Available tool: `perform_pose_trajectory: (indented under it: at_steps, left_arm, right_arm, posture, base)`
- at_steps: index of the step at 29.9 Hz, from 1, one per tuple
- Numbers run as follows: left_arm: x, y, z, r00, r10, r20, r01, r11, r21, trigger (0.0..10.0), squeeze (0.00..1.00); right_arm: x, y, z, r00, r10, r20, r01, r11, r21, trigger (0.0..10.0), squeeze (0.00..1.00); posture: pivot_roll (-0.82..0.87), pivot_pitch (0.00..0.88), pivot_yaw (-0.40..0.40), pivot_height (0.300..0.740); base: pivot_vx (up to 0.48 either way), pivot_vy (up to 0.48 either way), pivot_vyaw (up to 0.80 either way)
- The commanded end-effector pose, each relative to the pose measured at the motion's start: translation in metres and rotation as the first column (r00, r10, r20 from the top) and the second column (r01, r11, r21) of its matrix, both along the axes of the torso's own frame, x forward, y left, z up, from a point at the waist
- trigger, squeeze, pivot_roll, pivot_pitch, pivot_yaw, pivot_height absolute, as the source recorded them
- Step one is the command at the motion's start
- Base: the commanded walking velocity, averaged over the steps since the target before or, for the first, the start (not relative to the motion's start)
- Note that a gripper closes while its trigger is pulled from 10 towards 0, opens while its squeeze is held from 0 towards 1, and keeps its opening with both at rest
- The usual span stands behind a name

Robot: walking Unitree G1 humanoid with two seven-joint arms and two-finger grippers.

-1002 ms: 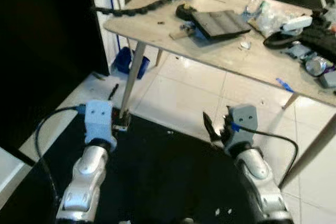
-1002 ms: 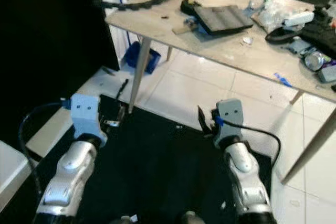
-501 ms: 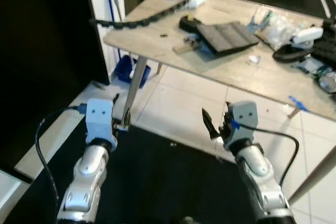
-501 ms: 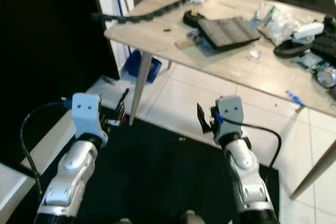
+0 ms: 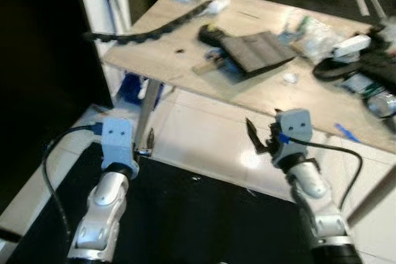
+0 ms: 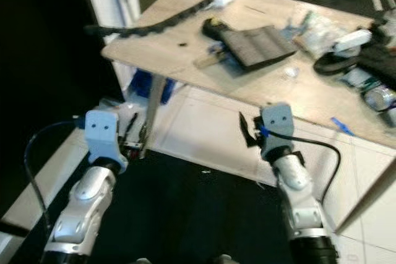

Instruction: Picking trash to rubbish bin

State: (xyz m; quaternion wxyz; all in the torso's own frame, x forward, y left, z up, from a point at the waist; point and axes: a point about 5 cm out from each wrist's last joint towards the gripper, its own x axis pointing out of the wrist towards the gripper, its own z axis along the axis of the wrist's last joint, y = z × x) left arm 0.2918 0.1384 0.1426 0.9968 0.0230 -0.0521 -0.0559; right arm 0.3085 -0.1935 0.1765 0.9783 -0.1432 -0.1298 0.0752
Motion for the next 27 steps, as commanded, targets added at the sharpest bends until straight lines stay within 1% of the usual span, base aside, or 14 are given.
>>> perform_pose_trajectory:
  at_steps: [1, 3, 4, 8, 15, 16, 17, 18, 19, 20, 21, 23, 25, 27]
  left_arm:
    - [-0.001, 0.006, -0.005, 1.0, 0.019, -0.018, -0.019, 1.0, 0.017, 10.0, 0.0]
    - [-0.001, 0.005, -0.004, 1.0, 0.017, -0.016, -0.017, 1.0, 0.017, 10.0, 0.0]
    - [-0.001, 0.004, -0.001, 1.0, 0.012, -0.005, -0.012, 1.0, 0.016, 10.0, 0.0]
    - [0.0, 0.003, 0.002, 1.0, 0.008, 0.007, -0.008, 1.0, 0.014, 10.0, 0.0]
    - [0.004, 0.004, 0.007, 1.0, 0.013, 0.023, -0.014, 1.0, 0.017, 10.0, 0.0]
    - [0.004, 0.005, 0.008, 1.0, 0.014, 0.024, -0.014, 1.0, 0.017, 10.0, 0.0]
    - [0.004, 0.005, 0.008, 1.0, 0.014, 0.024, -0.014, 1.0, 0.017, 10.0, 0.0]
    - [0.004, 0.005, 0.008, 1.0, 0.014, 0.026, -0.014, 1.0, 0.018, 10.0, 0.0]
    - [0.004, 0.005, 0.008, 1.0, 0.014, 0.026, -0.014, 1.0, 0.018, 10.0, 0.0]
    - [0.004, 0.005, 0.009, 0.999, 0.015, 0.029, -0.015, 1.0, 0.019, 10.0, 0.0]
    - [0.004, 0.005, 0.009, 0.999, 0.015, 0.029, -0.015, 1.0, 0.019, 10.0, 0.0]
    - [0.005, 0.006, 0.01, 0.999, 0.017, 0.034, -0.017, 1.0, 0.02, 10.0, 0.0]
    - [0.005, 0.006, 0.011, 0.999, 0.018, 0.036, -0.019, 1.0, 0.021, 10.0, 0.0]
    - [0.005, 0.006, 0.011, 0.999, 0.018, 0.038, -0.019, 1.0, 0.021, 10.0, 0.0]
  right_arm:
    - [0.001, 0.007, 0.003, 0.999, 0.035, 0.017, -0.034, 0.999, -0.03, 10.0, 0.0]
    - [0.002, 0.007, 0.006, 0.999, 0.034, 0.023, -0.033, 0.998, -0.049, 10.0, 0.0]
    - [0.004, 0.005, 0.012, 0.998, 0.039, 0.045, -0.035, 0.995, -0.089, 10.0, 0.0]
    - [0.007, 0.004, 0.017, 0.997, 0.048, 0.06, -0.041, 0.993, -0.113, 10.0, 0.0]
    - [0.014, 0.006, 0.022, 0.995, 0.097, 0.034, -0.091, 0.985, -0.145, 10.0, 0.0]
    - [0.015, 0.006, 0.023, 0.994, 0.106, 0.03, -0.101, 0.984, -0.144, 10.0, 0.09]
    - [0.015, 0.006, 0.023, 0.994, 0.106, 0.03, -0.101, 0.984, -0.144, 10.0, 0.09]
    - [0.015, 0.008, 0.025, 0.992, 0.122, 0.026, -0.118, 0.983, -0.141, 10.0, 0.61]
    - [0.015, 0.008, 0.025, 0.992, 0.122, 0.026, -0.118, 0.983, -0.141, 10.0, 0.61]
    - [0.015, 0.01, 0.026, 0.99, 0.14, 0.024, -0.135, 0.98, -0.145, 10.0, 1.0]
    - [0.015, 0.01, 0.026, 0.99, 0.14, 0.024, -0.135, 0.98, -0.145, 10.0, 1.0]
    - [0.015, 0.015, 0.031, 0.985, 0.17, 0.029, -0.163, 0.97, -0.178, 10.0, 1.0]
    - [0.016, 0.019, 0.033, 0.981, 0.193, 0.031, -0.181, 0.955, -0.233, 10.0, 1.0]
    - [0.016, 0.022, 0.032, 0.977, 0.211, 0.015, -0.199, 0.944, -0.263, 10.0, 1.0]
  posture:
    - [-0.01, 0.165, -0.062, 0.74]
    - [-0.01, 0.16, -0.063, 0.74]
    - [-0.01, 0.158, -0.065, 0.74]
    - [-0.01, 0.159, -0.065, 0.74]
    - [-0.01, 0.163, -0.064, 0.74]
    - [-0.01, 0.162, -0.064, 0.74]
    - [-0.01, 0.162, -0.064, 0.74]
    - [-0.01, 0.162, -0.064, 0.74]
    - [-0.01, 0.162, -0.064, 0.74]
    - [-0.01, 0.162, -0.064, 0.74]
    - [-0.01, 0.162, -0.064, 0.74]
    - [-0.01, 0.162, -0.068, 0.74]
    - [-0.01, 0.162, -0.068, 0.74]
    - [-0.01, 0.163, -0.069, 0.74]
  base:
    - [0.352, 0.0, 0.0]
    - [0.356, 0.0, 0.0]
    - [0.356, 0.0, 0.0]
    - [0.357, 0.0, 0.0]
    - [0.357, 0.0, 0.0]
    - [0.356, 0.0, 0.0]
    - [0.356, 0.0, 0.0]
    - [0.356, 0.0, 0.0]
    - [0.356, 0.0, 0.0]
    - [0.356, 0.0, 0.0]
    - [0.356, 0.0, 0.0]
    - [0.356, 0.0, 0.0]
    - [0.354, 0.0, 0.0]
    - [0.356, 0.0, 0.0]
